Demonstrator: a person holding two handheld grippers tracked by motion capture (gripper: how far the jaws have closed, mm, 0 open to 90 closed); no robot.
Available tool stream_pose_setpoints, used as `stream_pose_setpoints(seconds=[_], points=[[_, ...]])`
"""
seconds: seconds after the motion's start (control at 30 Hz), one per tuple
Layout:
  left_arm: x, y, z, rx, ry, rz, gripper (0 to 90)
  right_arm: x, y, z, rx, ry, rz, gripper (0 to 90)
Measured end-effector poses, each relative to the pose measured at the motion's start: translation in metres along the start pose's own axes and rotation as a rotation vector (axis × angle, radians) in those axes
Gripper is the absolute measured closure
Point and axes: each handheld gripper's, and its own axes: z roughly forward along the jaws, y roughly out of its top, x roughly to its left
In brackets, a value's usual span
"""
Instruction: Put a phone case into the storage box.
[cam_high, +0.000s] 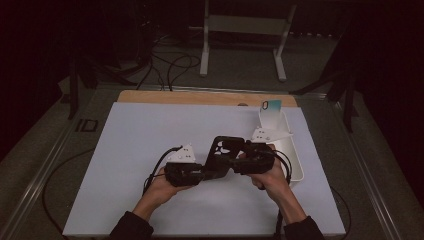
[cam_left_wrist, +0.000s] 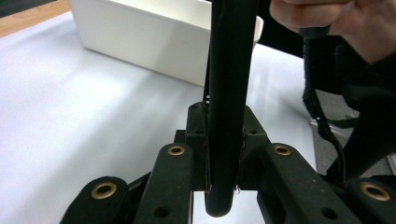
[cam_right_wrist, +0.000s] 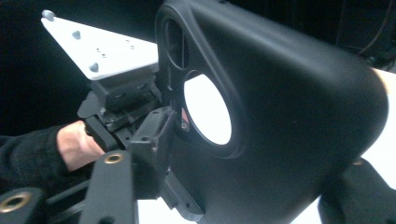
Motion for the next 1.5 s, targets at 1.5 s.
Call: stream_pose_setpoints(seconds=[1.5], points=[[0.005,-0.01,-0.005,-0.02,0.133,-0.059,80.6,0.0,0.012,0.011,-0.015,-0.255,0.165,10.6]])
